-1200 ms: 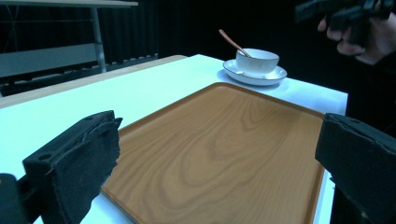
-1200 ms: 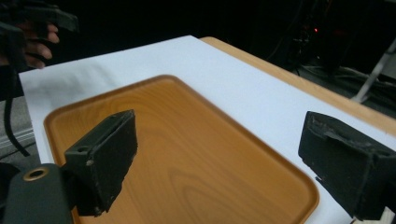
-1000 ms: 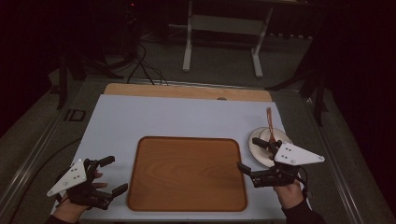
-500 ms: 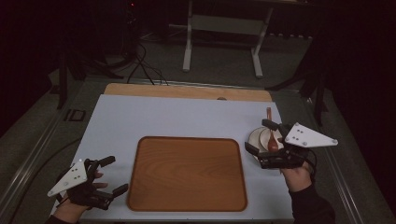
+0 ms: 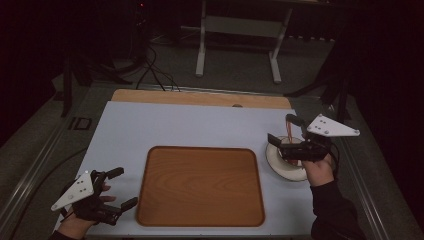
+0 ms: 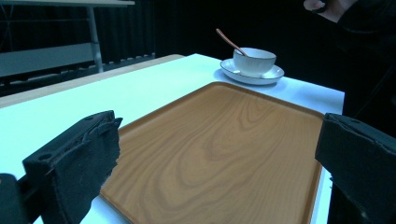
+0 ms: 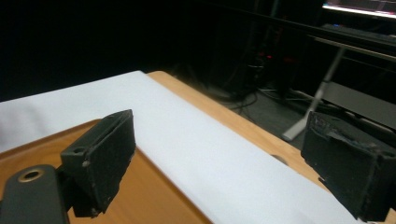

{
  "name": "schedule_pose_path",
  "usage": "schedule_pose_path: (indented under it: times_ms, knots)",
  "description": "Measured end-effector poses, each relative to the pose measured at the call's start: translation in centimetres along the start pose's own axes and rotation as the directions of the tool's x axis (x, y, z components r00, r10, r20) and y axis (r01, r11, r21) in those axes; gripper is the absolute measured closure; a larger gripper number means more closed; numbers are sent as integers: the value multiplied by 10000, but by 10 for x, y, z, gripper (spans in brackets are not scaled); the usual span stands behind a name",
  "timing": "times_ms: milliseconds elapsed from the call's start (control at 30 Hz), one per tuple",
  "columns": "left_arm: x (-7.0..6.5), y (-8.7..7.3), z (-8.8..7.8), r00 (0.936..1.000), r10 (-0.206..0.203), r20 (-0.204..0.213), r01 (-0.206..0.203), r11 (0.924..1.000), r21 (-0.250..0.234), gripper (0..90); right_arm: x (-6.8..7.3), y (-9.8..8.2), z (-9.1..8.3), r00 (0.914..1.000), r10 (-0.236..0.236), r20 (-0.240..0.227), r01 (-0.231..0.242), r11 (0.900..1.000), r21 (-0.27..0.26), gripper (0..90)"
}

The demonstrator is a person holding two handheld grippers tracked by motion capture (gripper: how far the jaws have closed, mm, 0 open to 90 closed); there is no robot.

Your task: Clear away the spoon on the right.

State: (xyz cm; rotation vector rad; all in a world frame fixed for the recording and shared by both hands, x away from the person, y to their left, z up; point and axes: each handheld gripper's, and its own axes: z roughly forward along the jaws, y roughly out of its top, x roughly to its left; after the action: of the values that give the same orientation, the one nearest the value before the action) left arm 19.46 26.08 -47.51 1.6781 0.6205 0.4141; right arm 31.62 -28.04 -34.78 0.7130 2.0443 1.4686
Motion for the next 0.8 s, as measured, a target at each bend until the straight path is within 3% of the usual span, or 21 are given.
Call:
schedule_pose_path:
  times_ms: [133, 233, 367, 500, 633, 700, 733, 800]
  knots:
    - [0, 0, 0, 10000, -9, 12, 9, 10000, -20, 0, -12, -2, 2, 9985, 100, 542, -108, 9998, 147, 99]
    - [0, 0, 0, 10000, -24, 44, 24, 10000, -14, 0, -20, -4, 4, 9941, 415, 1001, -446, 9986, 284, 100]
    - [-1, 0, 1, 10000, 15, 51, -15, 10000, 7, 0, -30, -10, 6, 9908, 639, 1195, -684, 9971, 335, 99]
    - [-1, 0, 1, 10000, 9, 66, -10, 10000, 46, 0, -37, -16, 10, 9782, 635, 1975, -757, 9956, 544, 100]
    - [-1, 0, 1, 10000, 14, 78, -15, 10000, 51, 0, -52, -27, 16, 9693, 982, 2256, -1170, 9906, 712, 100]
    - [-1, -1, 1, 10000, 7, 94, -8, 10000, 61, 0, -60, -33, 19, 9605, 1207, 2508, -1476, 9848, 917, 101]
    - [-1, -1, 1, 10000, 7, 94, -8, 10000, 61, 0, -60, -33, 19, 9605, 1207, 2508, -1476, 9848, 917, 101]
    - [0, -1, 1, 9999, -11, 100, 10, 10000, 69, 0, -69, -41, 24, 9519, 1229, 2806, -1668, 9762, 1384, 134]
